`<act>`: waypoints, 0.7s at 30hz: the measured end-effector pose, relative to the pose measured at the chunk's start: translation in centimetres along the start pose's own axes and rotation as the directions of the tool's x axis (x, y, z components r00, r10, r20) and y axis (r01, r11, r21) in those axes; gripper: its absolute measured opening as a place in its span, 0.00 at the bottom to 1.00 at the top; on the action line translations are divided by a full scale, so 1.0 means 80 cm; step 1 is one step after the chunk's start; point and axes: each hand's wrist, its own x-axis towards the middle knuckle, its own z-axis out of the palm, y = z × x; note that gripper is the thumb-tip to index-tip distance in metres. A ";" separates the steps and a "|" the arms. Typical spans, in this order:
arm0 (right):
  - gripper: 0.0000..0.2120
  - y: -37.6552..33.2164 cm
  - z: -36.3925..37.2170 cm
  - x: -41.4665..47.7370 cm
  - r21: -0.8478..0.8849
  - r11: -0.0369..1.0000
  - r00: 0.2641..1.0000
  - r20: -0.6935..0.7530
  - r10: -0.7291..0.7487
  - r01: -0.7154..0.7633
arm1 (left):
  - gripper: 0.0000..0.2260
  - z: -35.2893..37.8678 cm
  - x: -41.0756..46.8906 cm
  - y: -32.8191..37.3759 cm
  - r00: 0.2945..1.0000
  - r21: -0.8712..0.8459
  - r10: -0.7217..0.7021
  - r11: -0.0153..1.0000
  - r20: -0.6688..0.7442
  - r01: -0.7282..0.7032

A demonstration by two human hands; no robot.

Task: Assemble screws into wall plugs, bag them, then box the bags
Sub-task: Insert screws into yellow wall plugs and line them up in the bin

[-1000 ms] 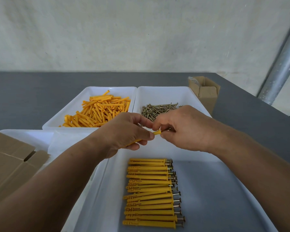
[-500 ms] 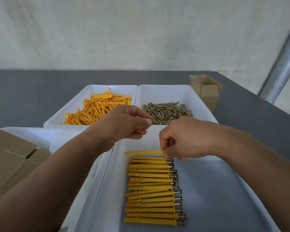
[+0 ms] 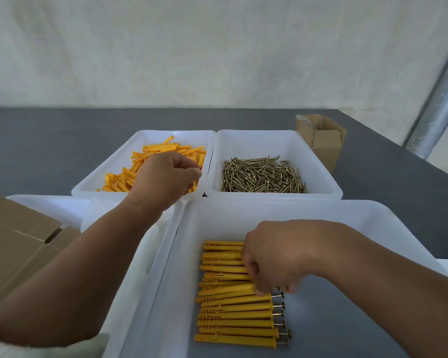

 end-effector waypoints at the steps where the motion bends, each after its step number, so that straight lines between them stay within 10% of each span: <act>1: 0.13 0.000 0.001 0.002 -0.011 1.000 1.000 0.010 0.002 -0.002 | 0.03 0.000 0.001 -0.003 0.999 0.060 0.031 0.998 -0.032 -0.029; 12: 0.14 0.014 -0.009 -0.003 0.044 0.998 0.993 -0.114 -0.034 0.040 | 0.18 -0.002 0.016 -0.037 0.991 0.616 0.121 0.785 -0.048 -0.066; 17: 0.15 0.043 -0.038 -0.003 0.163 0.973 0.704 -0.711 0.002 0.162 | 0.27 0.000 0.019 -0.045 0.993 0.751 0.019 0.652 0.115 -0.100; 21: 0.24 0.086 -0.036 0.021 0.265 0.964 0.619 -0.758 0.207 0.002 | 0.34 -0.003 0.026 -0.052 0.981 0.806 -0.026 0.574 0.193 -0.143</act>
